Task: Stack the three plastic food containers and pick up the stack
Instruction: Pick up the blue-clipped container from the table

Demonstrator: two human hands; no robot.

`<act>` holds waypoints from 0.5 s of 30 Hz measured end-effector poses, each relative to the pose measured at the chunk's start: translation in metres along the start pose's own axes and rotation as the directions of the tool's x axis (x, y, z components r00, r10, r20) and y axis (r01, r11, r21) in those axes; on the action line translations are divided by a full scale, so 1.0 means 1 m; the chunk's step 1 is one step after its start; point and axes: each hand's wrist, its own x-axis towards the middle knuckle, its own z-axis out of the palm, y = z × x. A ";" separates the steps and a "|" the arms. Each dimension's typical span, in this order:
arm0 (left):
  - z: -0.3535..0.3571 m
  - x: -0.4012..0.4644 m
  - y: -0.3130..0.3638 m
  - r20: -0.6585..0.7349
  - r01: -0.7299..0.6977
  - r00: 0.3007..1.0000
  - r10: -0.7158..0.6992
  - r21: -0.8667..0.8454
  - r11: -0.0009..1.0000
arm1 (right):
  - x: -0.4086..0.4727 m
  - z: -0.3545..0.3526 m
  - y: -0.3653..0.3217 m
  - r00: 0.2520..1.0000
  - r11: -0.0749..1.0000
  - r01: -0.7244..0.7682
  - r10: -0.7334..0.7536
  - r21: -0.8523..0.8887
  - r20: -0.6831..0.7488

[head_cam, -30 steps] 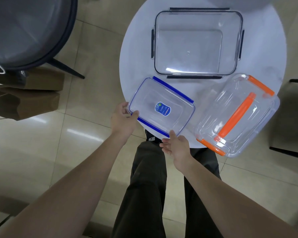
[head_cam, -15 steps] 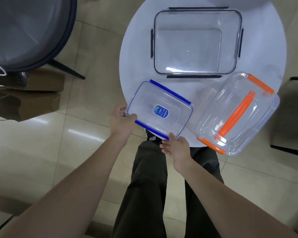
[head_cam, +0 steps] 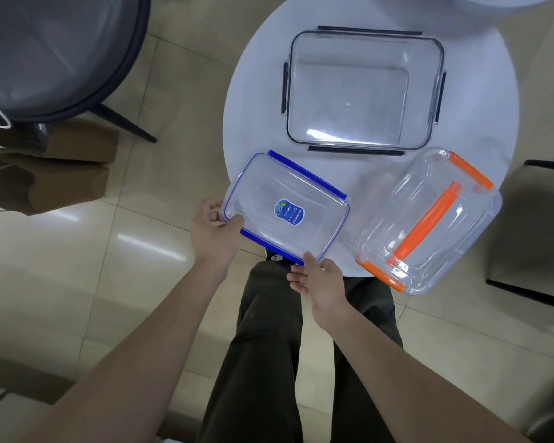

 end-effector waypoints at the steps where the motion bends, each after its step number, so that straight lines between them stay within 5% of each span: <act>1: -0.003 -0.002 0.001 -0.010 -0.001 1.000 0.001 -0.006 1.000 | -0.003 0.000 0.000 1.000 1.000 0.008 -0.008 -0.009 -0.002; 15: -0.040 -0.049 0.051 -0.046 -0.099 0.995 0.093 -0.171 0.980 | -0.070 -0.007 -0.025 0.975 0.975 0.223 -0.224 0.012 0.017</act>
